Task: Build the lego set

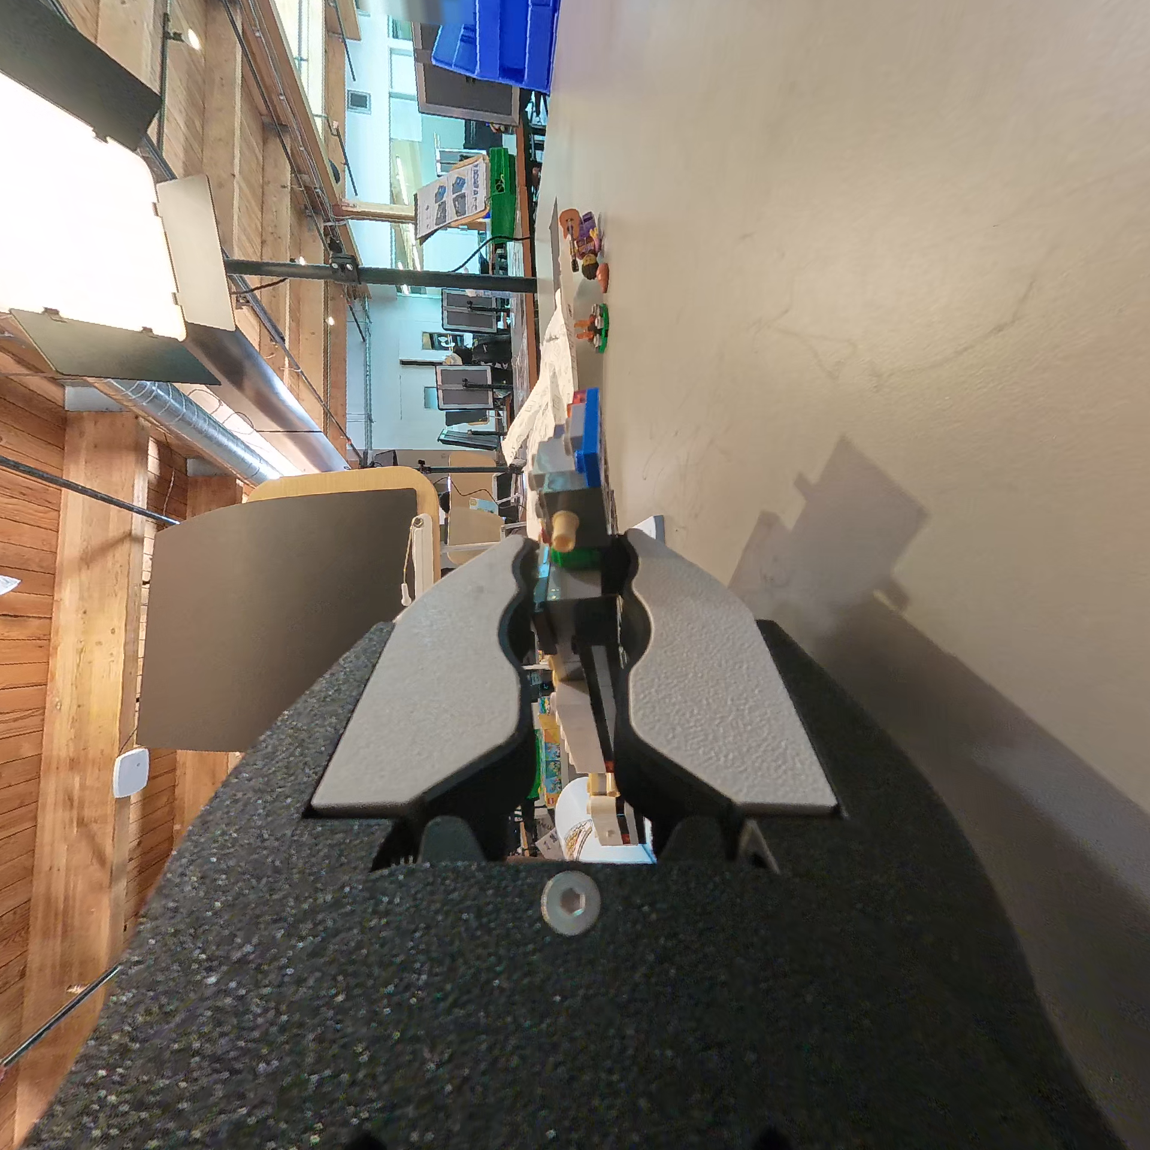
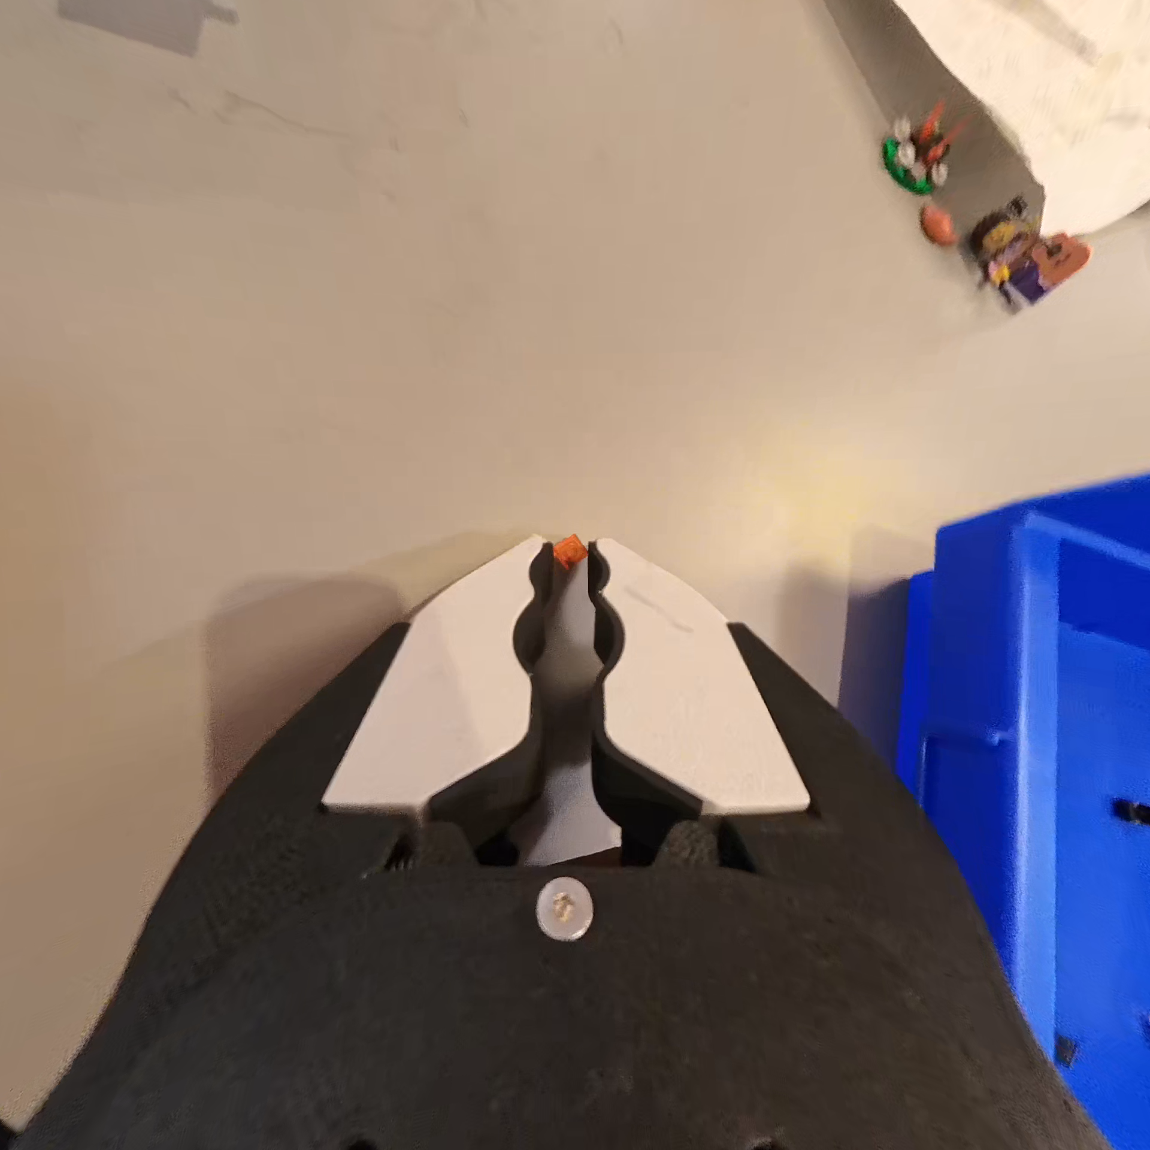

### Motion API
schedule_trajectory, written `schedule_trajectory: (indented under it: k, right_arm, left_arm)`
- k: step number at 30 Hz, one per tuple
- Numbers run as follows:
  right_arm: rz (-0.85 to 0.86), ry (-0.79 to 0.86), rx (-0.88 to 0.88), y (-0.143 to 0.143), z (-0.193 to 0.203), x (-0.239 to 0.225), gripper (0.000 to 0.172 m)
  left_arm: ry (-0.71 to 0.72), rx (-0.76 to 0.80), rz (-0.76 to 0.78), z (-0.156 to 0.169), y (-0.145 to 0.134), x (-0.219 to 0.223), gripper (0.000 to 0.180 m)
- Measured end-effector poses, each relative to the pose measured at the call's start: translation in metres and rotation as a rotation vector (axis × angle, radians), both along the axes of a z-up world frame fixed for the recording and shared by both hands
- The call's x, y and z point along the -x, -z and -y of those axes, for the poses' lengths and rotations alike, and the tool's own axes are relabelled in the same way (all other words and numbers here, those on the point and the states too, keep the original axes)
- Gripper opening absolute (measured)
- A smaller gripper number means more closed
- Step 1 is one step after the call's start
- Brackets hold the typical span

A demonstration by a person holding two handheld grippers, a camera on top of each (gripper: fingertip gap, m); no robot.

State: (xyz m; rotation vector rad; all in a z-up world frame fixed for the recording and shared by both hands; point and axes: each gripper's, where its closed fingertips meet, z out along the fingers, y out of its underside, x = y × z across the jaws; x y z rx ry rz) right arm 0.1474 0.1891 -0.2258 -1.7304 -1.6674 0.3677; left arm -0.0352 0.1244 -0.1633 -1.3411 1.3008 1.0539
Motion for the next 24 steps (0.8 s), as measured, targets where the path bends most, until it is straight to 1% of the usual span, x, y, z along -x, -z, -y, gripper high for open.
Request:
schedule_trajectory:
  k: [2, 8, 10, 12, 18, 24]
  right_arm:
    - [-0.032, -0.042, -0.054, -0.008, 0.006, 0.016, 0.010]
    - [-0.155, -0.209, -0.268, -0.045, 0.031, 0.087, 0.011]
    - [-0.147, -0.248, -0.315, -0.048, 0.036, 0.102, 0.011]
    - [-0.129, -0.275, -0.347, -0.048, 0.039, 0.109, 0.016]
    - [-0.142, -0.272, -0.295, -0.044, 0.040, 0.106, 0.019]
    - [-0.104, -0.266, -0.226, -0.029, 0.034, 0.105, 0.019]
  left_arm:
    - [-0.003, -0.001, 0.002, 0.001, -0.002, 0.001, 0.025]
    - [-0.025, -0.004, -0.001, 0.000, -0.003, 0.008, 0.025]
    - [-0.032, -0.005, 0.002, -0.001, -0.004, 0.011, 0.025]
    - [-0.038, -0.006, 0.006, 0.000, -0.005, 0.014, 0.025]
    - [-0.061, 0.000, 0.018, -0.002, -0.007, 0.024, 0.025]
    - [-0.094, 0.000, 0.030, -0.003, -0.008, 0.036, 0.025]
